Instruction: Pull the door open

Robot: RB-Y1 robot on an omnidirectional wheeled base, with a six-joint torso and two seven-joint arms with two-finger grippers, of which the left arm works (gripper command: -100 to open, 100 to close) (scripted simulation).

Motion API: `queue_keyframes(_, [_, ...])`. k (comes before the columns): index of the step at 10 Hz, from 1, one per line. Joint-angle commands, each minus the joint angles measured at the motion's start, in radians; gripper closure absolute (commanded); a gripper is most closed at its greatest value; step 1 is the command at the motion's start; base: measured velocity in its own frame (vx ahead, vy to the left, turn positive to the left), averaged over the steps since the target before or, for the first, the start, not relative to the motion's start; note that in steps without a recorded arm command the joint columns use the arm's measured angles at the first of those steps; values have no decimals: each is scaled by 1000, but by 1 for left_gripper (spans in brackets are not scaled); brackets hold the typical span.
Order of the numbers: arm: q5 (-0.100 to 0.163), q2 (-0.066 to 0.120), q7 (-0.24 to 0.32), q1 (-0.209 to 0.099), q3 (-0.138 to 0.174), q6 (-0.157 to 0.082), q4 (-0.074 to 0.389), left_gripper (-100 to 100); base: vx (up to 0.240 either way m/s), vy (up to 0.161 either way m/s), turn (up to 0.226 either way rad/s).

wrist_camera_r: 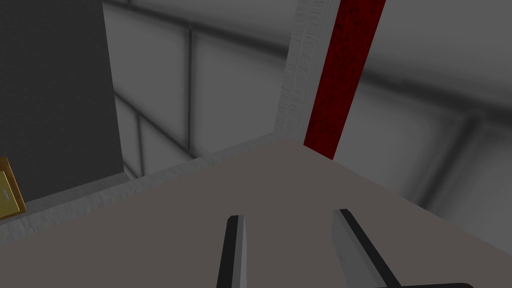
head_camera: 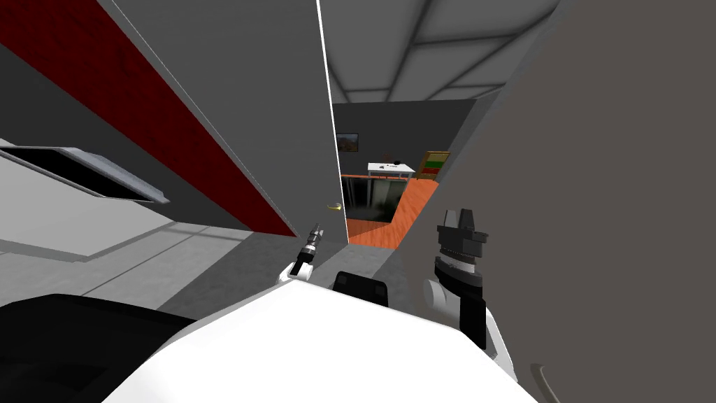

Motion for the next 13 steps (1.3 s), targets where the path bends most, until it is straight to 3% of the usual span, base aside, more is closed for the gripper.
queue_keyframes(1, [2,2,6,-8,-1,-12,32,-100,88,-6,-43])
queue_keyframes(9, [13,20,38,-47,-2,-45,176,-100,123,8,-46])
queue_keyframes(10, [11,19,34,-44,-2,-45,166,-100,74,4,-10])
queue_keyframes(13, [27,41,53,-36,20,-72,199,-100,162,-2,-107])
